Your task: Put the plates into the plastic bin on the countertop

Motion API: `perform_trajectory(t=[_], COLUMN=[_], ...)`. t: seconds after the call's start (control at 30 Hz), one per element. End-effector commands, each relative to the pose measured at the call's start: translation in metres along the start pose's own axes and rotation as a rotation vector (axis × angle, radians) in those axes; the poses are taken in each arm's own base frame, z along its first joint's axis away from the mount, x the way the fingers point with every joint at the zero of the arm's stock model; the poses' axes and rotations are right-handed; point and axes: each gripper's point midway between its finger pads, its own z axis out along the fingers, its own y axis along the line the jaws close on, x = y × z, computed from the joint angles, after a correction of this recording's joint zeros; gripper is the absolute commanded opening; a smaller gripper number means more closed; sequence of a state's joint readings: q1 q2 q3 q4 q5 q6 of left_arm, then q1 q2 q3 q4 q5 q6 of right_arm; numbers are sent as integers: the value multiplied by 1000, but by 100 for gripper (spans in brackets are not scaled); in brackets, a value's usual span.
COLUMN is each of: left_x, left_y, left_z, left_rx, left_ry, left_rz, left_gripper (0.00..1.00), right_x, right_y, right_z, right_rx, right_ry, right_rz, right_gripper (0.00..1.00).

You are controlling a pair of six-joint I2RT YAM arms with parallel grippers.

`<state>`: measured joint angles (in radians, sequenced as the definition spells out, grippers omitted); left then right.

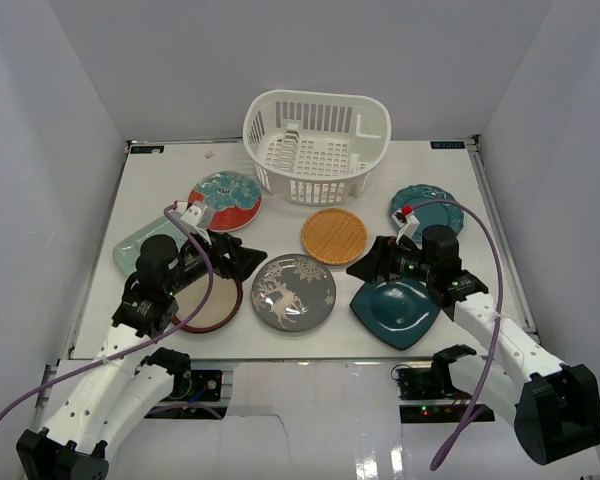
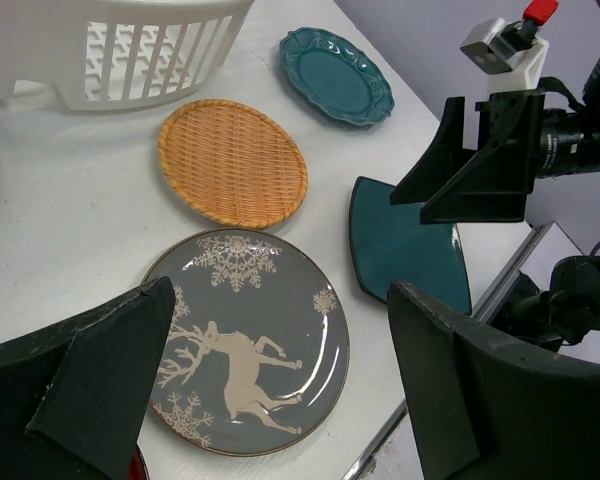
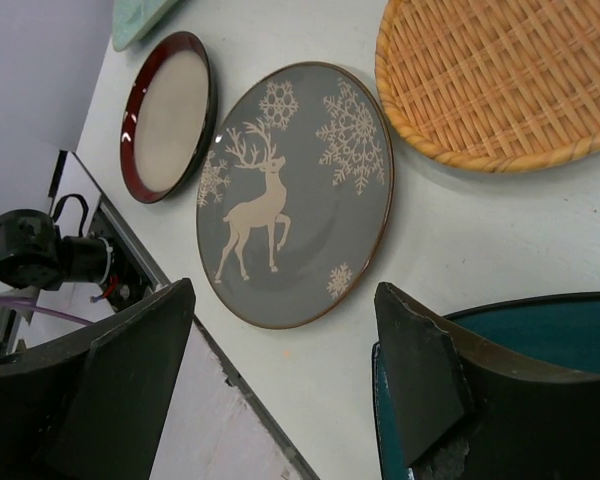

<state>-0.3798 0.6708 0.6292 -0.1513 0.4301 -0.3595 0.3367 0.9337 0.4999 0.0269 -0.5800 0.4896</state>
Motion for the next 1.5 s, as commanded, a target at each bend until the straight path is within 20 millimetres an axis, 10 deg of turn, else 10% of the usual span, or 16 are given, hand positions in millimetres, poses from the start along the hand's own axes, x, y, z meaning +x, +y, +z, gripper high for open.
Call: perform_trajectory(t=[0.0,0.87,1.27,1.47], left_x=[-16,-12,-15,-18], left_y=[-9,-15,-18,-18], left_z=[-5,-3,-5,-7], left_rx=[25,71,79,68], left_ry=[-42,-28,-39,-54], left_rz=[40,31,34,43], left_gripper=[98,98,98,98], right_x=[2,58,95,81], right_y=[-4,-39,-37,-22], right_z=[9,92,104,89], right_rx=[27,121,16,-28], right_ry=[-5,172,119,20], right_rz=[-60,23,247,270], right_gripper=[79,64,29,8])
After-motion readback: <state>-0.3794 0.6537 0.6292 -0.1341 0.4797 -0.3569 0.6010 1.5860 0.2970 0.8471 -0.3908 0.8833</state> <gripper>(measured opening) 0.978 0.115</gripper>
